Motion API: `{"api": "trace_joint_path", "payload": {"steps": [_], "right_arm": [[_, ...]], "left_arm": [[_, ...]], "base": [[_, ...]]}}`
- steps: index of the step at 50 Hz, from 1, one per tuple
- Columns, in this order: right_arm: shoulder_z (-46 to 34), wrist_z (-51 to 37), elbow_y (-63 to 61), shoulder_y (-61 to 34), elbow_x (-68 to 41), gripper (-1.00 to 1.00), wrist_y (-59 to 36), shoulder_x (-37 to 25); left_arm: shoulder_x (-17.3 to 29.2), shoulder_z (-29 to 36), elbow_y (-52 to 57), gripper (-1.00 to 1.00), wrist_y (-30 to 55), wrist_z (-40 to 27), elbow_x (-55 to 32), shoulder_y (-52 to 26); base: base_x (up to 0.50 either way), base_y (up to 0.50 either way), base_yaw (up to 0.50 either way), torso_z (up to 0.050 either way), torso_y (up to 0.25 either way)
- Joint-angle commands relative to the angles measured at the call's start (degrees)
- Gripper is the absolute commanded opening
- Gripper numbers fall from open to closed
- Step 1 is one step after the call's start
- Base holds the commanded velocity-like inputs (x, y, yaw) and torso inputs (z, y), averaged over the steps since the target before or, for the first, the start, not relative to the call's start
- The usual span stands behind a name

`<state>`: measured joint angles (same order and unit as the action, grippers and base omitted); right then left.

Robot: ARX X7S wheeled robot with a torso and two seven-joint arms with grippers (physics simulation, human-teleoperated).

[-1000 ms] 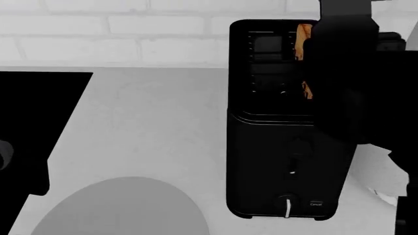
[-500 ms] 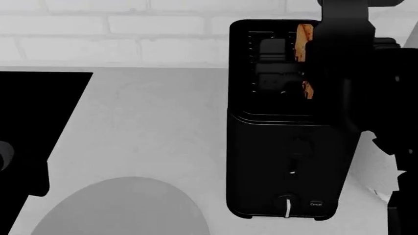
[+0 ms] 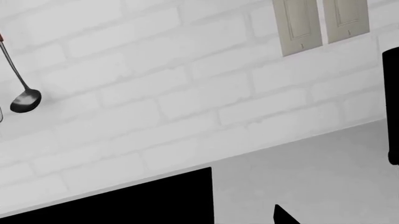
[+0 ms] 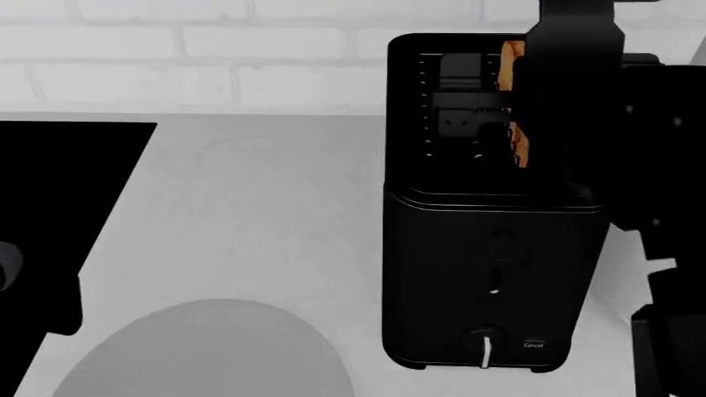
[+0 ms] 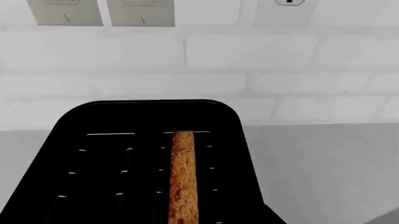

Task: Place the toasted item on a plate.

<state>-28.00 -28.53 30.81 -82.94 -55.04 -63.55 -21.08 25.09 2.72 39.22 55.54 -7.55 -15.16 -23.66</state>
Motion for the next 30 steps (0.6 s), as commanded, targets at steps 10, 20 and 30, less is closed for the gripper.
{"api": "trace_joint_path", "payload": {"steps": [10, 20, 30], "right_arm": [[-3.0, 1.29, 2.45, 3.1, 0.64, 1.0, -0.12, 0.45], [-2.37, -0.58, -0.33, 3.81, -0.79, -1.0, -2.3, -0.37], [-1.87, -1.51, -3.28, 3.84, -2.15, -1.0, -3.85, -1.01]], "left_arm": [[0.43, -0.26, 0.47, 1.0, 0.49, -0.22, -0.41, -0.11], [0.51, -0.19, 0.64, 1.0, 0.91, -0.37, -0.61, -0.71], [0.63, -0.2, 0.83, 1.0, 1.04, -0.61, -0.67, -0.7]], "base": [[0.0, 0.0, 0.0, 0.0, 0.0], [0.0, 0.0, 0.0, 0.0, 0.0], [0.0, 0.0, 0.0, 0.0, 0.0]]}}
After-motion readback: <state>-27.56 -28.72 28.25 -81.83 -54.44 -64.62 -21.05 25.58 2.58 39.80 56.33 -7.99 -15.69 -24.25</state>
